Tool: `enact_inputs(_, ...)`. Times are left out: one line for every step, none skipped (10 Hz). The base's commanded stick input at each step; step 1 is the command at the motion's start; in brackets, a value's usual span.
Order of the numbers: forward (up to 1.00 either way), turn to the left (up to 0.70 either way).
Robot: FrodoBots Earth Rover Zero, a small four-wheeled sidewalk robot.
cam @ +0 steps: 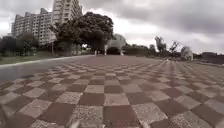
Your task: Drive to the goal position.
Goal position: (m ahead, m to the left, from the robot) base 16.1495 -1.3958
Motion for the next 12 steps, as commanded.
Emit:
enact_inputs(0.5, 0.0)
enact_inputs(0.5, 0.0)
enact_inputs(0.5, 0.0)
enact_inputs(0.5, 0.0)
enact_inputs(0.5, 0.0)
enact_inputs(0.5, 0.0)
enact_inputs(0.5, 0.0)
enact_inputs(0.5, 0.0)
enact_inputs(0.5, 0.0)
enact_inputs(0.5, 0.0)
enact_inputs(0.5, 0.0)
enact_inputs(0.5, 0.0)
